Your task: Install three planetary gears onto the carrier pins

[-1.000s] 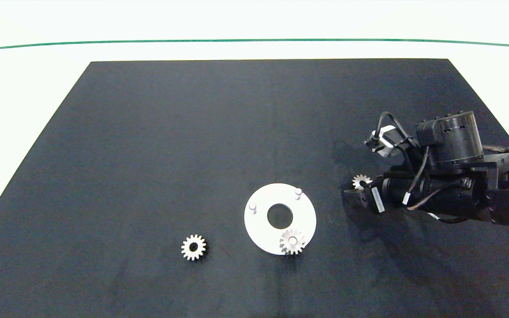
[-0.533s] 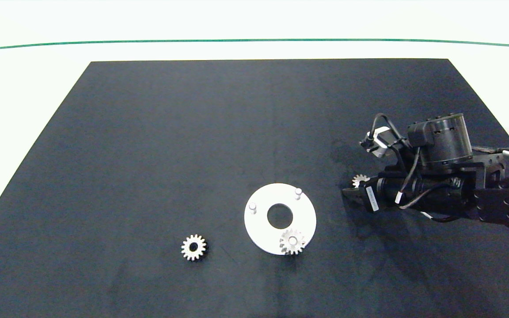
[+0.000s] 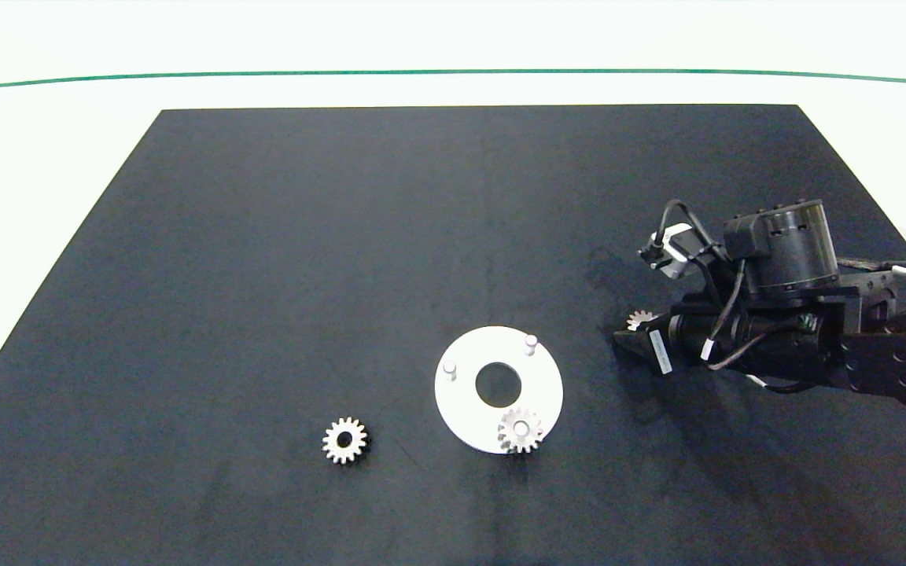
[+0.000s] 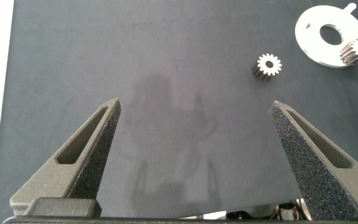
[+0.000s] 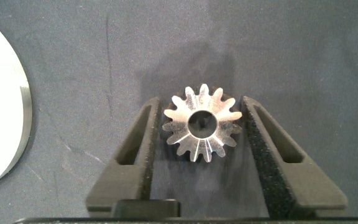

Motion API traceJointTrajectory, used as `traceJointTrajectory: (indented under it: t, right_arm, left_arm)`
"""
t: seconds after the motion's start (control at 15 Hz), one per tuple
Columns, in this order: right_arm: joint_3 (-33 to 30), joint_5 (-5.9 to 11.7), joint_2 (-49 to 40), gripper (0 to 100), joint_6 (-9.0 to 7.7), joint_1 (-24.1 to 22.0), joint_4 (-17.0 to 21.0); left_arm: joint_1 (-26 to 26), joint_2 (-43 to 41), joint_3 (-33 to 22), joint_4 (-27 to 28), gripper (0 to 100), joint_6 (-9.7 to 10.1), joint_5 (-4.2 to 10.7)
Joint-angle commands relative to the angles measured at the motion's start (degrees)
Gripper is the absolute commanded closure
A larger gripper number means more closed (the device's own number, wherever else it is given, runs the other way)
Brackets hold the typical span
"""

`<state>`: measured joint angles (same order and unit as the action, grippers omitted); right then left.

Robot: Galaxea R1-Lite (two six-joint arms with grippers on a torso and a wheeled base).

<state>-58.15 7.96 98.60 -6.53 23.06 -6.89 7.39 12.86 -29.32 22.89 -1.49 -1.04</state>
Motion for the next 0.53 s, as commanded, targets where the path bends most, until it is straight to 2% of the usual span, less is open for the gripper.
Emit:
traceJointTrajectory:
  t: [0.07, 0.2, 0.27, 0.53]
  right_arm:
    - [0.05, 0.04, -0.07, 54, 0.03, -0.04, -0.06]
    - [0.23, -0.05, 0.02, 58, 0.03, -0.13, -0.06]
    - [0.32, 0.04, -0.07, 60, 0.73, -0.13, -0.06]
    - [0.32, 0.04, 0.02, 69, 0.73, 0.05, 0.03]
  left_arm:
    - [0.00, -0.03, -0.04, 0.05, 0, -0.01, -0.02]
    - [0.00, -0.03, -0.04, 0.13, 0, -0.01, -0.02]
    - [0.00, 0.06, -0.04, 0.13, 0, -0.01, -0.02]
    - [0.00, -0.03, -0.04, 0.13, 0, -0.01, -0.02]
